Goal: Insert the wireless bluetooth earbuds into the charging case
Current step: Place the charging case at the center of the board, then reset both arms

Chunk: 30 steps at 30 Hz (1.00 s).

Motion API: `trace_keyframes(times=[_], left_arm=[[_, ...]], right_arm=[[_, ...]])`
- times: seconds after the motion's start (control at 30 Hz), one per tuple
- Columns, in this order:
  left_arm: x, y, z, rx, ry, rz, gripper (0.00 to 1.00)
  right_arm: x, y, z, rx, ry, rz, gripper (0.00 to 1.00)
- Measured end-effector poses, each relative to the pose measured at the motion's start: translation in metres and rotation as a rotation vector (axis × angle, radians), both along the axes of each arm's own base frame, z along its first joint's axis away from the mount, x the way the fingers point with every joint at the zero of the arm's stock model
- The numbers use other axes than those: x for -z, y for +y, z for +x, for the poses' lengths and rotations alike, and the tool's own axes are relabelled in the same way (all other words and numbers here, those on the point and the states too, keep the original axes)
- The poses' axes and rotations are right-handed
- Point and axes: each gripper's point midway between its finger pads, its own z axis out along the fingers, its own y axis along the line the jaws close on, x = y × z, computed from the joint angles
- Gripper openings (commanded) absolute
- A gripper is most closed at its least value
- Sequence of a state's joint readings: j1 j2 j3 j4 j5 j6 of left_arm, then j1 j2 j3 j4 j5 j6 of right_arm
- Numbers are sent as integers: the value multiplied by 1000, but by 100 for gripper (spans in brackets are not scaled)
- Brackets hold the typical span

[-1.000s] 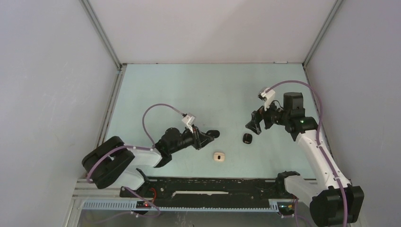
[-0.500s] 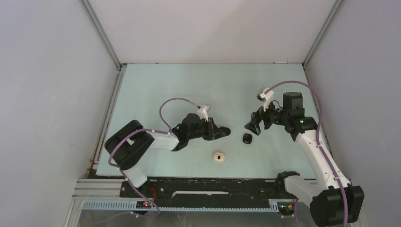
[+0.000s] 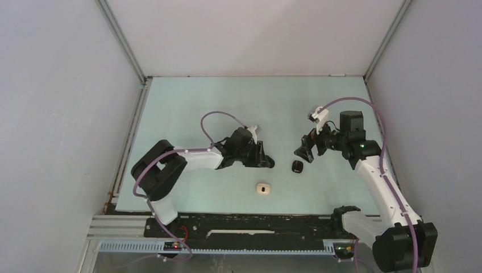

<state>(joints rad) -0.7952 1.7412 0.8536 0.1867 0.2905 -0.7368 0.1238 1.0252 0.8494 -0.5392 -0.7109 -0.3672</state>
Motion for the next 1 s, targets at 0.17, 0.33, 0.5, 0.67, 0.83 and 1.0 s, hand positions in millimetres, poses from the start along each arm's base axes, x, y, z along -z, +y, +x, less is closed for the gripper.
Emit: trace_keyframes(times=[0.17, 0.33, 0.5, 0.67, 0.83, 1.0], left_arm=[[8, 29, -1, 15, -4, 187, 58], [-6, 73, 1, -12, -66, 375, 65], [-62, 116, 20, -107, -230, 496, 95], [-133, 159, 51, -284, -398, 519, 100], [-194, 204, 61, -440, -601, 518, 100], [-221, 238, 51, -543, -810, 492, 100]], right_arm=[[2, 1, 0, -8, 5, -5, 100], [2, 2, 1, 9, 15, 3, 100], [-3, -3, 12, 95, 5, 5, 100], [-8, -15, 30, 234, -12, -2, 100], [-12, -32, 48, 375, -41, -20, 100], [-13, -43, 57, 450, -64, -42, 100]])
